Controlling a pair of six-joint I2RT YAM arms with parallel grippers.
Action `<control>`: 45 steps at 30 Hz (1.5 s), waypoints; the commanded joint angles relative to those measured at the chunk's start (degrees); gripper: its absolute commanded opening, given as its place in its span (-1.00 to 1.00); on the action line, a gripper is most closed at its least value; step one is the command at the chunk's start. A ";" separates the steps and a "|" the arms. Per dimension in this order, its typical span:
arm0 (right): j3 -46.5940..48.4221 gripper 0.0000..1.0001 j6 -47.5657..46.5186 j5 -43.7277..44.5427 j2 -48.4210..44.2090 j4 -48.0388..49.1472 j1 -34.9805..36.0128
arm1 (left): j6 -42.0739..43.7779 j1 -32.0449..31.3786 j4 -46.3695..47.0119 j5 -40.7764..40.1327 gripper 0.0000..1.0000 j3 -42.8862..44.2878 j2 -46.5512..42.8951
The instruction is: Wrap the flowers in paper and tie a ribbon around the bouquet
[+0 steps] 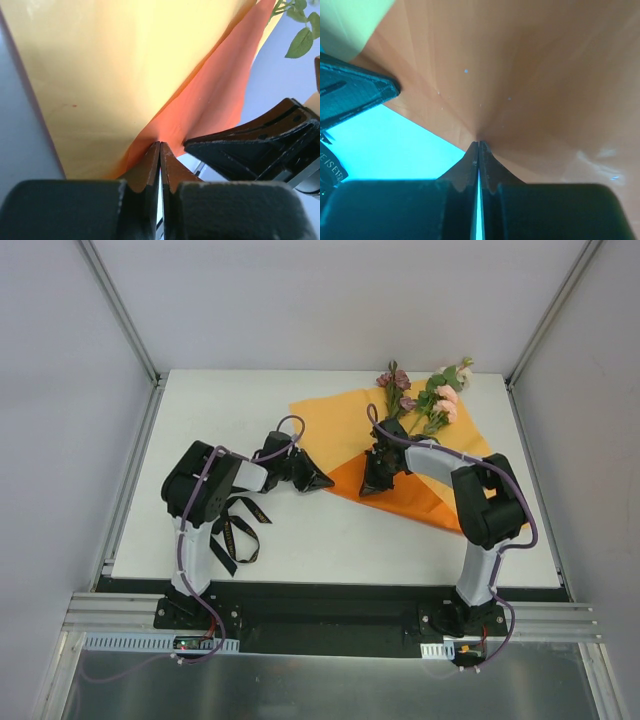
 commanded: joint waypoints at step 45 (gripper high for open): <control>-11.65 -0.99 -10.05 -1.87 -10.67 -5.05 2.41 | 1.35 -10.08 3.74 4.21 -0.24 -13.15 -17.48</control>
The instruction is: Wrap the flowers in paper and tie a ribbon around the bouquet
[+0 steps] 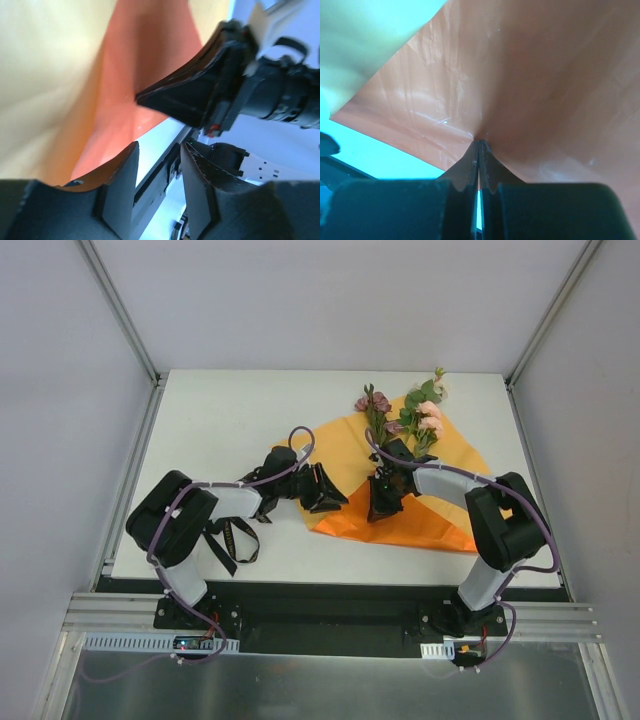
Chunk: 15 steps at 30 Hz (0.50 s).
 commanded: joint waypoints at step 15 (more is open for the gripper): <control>3.25 -0.85 -3.16 6.24 -4.95 -3.86 2.18 | 2.20 -0.92 8.02 1.47 -0.60 -4.49 10.24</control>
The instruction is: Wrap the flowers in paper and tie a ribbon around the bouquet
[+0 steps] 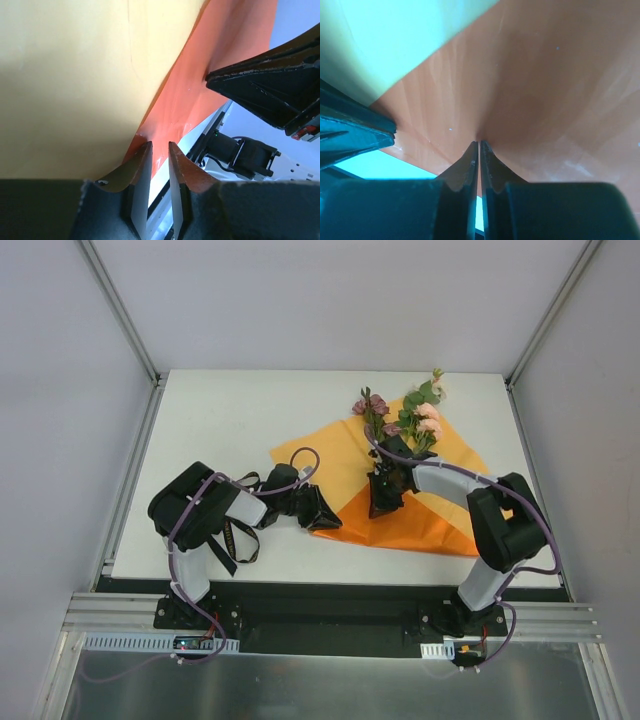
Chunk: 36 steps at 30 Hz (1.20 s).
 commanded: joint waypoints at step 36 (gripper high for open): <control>-6.20 -0.99 1.80 5.48 -2.90 6.42 3.26 | -20.49 -7.08 -16.26 -34.06 0.04 -18.33 -34.05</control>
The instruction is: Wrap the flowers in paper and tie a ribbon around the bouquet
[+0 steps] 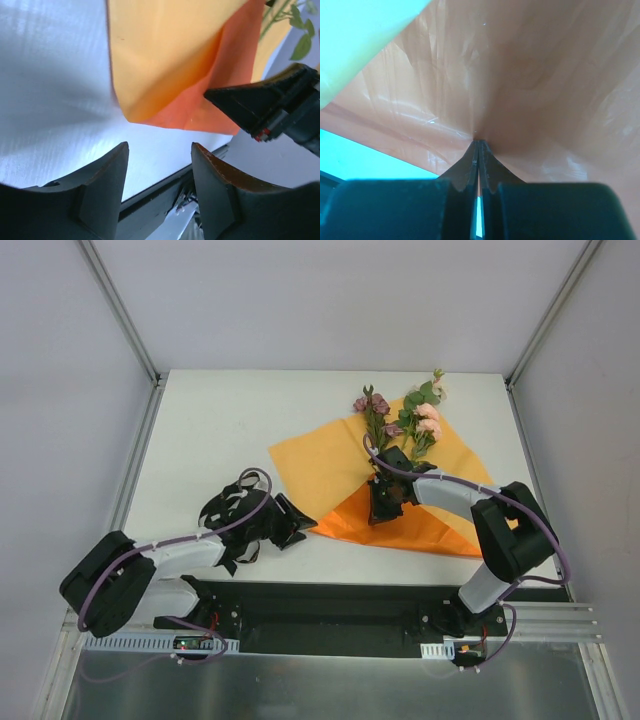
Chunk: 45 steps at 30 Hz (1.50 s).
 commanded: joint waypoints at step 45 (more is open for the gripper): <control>-1.93 -0.99 2.74 -3.34 -0.10 3.42 0.12 | 24.05 -20.78 0.29 -31.24 -1.00 19.56 12.44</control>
